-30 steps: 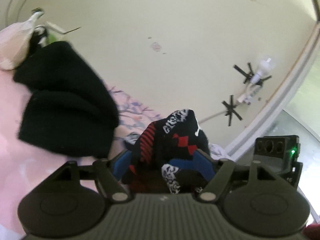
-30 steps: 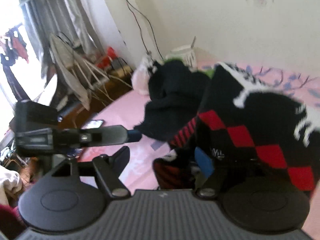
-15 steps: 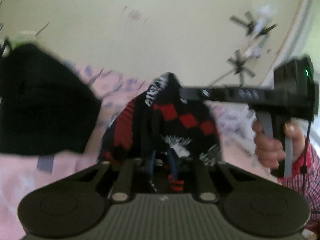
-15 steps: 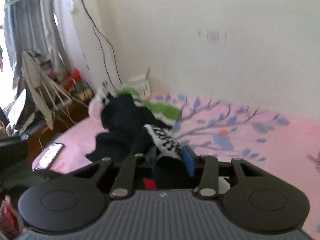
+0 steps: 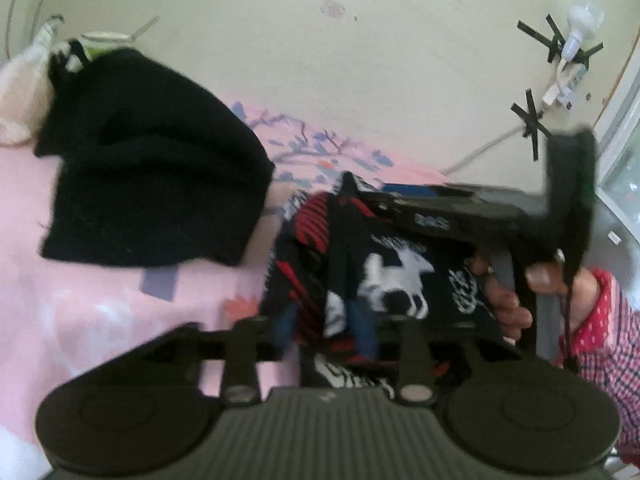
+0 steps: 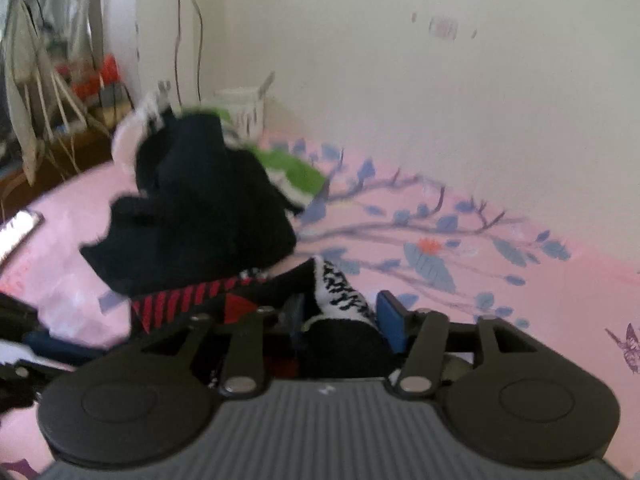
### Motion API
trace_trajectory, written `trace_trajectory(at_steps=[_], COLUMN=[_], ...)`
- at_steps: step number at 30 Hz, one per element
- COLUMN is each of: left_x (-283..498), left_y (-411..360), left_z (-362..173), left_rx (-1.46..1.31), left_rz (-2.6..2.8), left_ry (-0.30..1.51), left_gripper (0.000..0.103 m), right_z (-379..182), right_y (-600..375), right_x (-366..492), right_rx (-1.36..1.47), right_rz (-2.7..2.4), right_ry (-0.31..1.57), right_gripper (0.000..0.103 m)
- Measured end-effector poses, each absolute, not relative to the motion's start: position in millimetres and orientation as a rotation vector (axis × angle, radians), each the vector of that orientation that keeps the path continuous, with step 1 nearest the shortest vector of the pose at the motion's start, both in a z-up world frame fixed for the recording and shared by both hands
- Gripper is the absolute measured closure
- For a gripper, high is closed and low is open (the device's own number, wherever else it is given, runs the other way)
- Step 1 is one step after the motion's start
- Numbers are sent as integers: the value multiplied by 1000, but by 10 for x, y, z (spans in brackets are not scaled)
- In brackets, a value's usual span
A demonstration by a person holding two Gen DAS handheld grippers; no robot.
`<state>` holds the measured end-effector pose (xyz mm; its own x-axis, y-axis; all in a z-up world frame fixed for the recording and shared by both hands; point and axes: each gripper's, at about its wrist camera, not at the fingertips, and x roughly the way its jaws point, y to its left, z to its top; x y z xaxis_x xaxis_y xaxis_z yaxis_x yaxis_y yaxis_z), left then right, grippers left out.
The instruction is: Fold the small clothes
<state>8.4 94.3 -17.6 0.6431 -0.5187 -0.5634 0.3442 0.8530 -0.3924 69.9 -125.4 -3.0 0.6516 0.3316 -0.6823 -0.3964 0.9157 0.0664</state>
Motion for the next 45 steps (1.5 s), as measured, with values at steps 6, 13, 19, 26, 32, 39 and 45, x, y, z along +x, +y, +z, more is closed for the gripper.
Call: trace_trajectory(at_steps=[6,13,19,26,32,39,45], left_x=[83,381,580,539,484,444,409], left_y=[1075,900,811,856,842,711,231], left_z=[-53,-177,-323,-504,-527,-492,-311], left_rx=[-348,-417,-470,-489,-451,-419,-354], left_rz=[-508,-597,-626,-636,-669,-643,-764], left_ry=[684,777,848,848,792,770,809], left_gripper=[0,0,0,0,0,6,13], right_z=[310,68,-254,-375,-438,-500,-221], right_y=[-1922,-2658,-2691,-2172,-1997,-2107,-2409], right_x=[237,-401,-457,-156,214,235,-88], right_rx=[275,638,724,604,536,570,579], right_rz=[390,375,375,454,469,517,524], right_ry=[585,650,775,846,843,832,780], right_gripper=[33,11,11,12,12,28,56])
